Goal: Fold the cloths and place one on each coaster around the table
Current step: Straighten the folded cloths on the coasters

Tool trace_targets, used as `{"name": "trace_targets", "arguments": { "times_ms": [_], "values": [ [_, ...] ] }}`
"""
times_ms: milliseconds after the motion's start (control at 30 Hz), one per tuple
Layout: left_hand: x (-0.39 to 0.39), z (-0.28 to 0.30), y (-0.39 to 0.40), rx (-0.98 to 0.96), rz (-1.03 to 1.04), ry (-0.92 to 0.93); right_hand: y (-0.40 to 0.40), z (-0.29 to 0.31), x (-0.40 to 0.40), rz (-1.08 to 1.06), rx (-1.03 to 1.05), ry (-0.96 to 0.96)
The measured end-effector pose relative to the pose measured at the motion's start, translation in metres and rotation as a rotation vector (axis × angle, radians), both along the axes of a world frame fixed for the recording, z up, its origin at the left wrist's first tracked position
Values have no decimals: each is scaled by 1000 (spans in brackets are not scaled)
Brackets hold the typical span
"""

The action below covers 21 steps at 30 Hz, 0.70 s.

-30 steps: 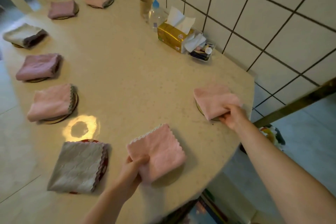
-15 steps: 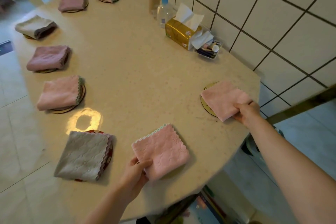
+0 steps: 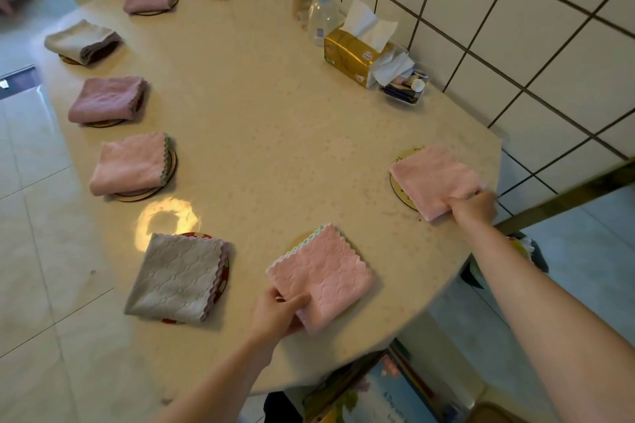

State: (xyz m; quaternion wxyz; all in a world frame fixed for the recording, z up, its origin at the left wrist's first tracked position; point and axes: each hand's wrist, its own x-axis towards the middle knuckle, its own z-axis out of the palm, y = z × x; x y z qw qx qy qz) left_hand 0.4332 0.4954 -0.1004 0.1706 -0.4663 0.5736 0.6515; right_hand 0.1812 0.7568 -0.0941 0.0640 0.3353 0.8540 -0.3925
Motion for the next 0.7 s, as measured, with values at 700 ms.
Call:
{"name": "trace_targets", "arguments": {
  "times_ms": [700],
  "values": [
    [33, 10, -253, -459, -103, 101, -293, 15, 169, 464, -227, 60]
  ]
}}
